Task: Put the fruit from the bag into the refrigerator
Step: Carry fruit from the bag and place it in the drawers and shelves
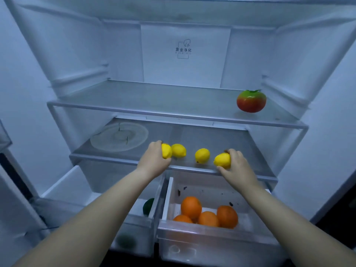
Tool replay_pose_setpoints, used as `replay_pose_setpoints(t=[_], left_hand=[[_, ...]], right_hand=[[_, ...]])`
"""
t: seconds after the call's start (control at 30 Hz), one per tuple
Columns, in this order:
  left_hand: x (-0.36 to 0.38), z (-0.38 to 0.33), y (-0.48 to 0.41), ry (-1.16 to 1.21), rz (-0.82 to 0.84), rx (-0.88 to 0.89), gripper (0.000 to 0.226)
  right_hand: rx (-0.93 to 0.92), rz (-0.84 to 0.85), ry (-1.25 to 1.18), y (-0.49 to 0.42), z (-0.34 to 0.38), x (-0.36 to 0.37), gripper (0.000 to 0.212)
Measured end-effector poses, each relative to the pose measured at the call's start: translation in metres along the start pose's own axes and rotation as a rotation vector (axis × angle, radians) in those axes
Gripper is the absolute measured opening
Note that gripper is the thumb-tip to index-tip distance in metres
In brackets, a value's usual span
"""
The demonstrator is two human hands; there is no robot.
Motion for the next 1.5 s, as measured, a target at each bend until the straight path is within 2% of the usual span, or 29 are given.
replay_pose_setpoints(t=[0.27,0.5,0.67,0.87,1.07,1.3,1.43,1.5], left_hand=[[0.02,0.033,-0.025,-0.024,-0.01,-0.061,0.063],[0.029,0.048,-0.039,-0.099,0.004,-0.08,0.038],[0.035,0.055,-0.046,-0.078,-0.041,-0.062,0.065],[0.042,0.056,-0.058,-0.055,-0.107,-0.107,0.064],[0.044,0.058,-0.07,-0.167,-0.172,-0.077,0.064],[0.042,0.065,-0.071,-0.277,-0.092,-0.068,0.08],[0.039,0.063,-0.06,-0.276,-0.065,-0.075,0.079],[0.034,0.057,-0.052,-0.278,-0.07,-0.062,0.072]], right_hand=[[0.003,0.067,0.007,-0.025,-0.017,0.027,0.054],[-0.029,0.117,0.011,-0.035,-0.026,0.042,0.062],[0.005,0.099,-0.058,-0.041,-0.025,0.05,0.061],[0.028,0.075,-0.072,-0.047,-0.026,0.056,0.061],[0.048,0.06,-0.072,-0.049,-0.026,0.058,0.061],[0.056,0.052,-0.082,-0.046,-0.025,0.055,0.063],[0.086,0.06,-0.098,-0.039,-0.022,0.05,0.064],[0.082,0.045,-0.063,-0.036,-0.019,0.044,0.065]])
Point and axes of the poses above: each hand's wrist, its own y-axis away from the middle knuckle, its own x-axis out of the palm, z = x × y, the point moved 1 cm from there along -y, towards the middle knuckle, and after that the axes turned 12 degrees about y, right-handed, at the moved point
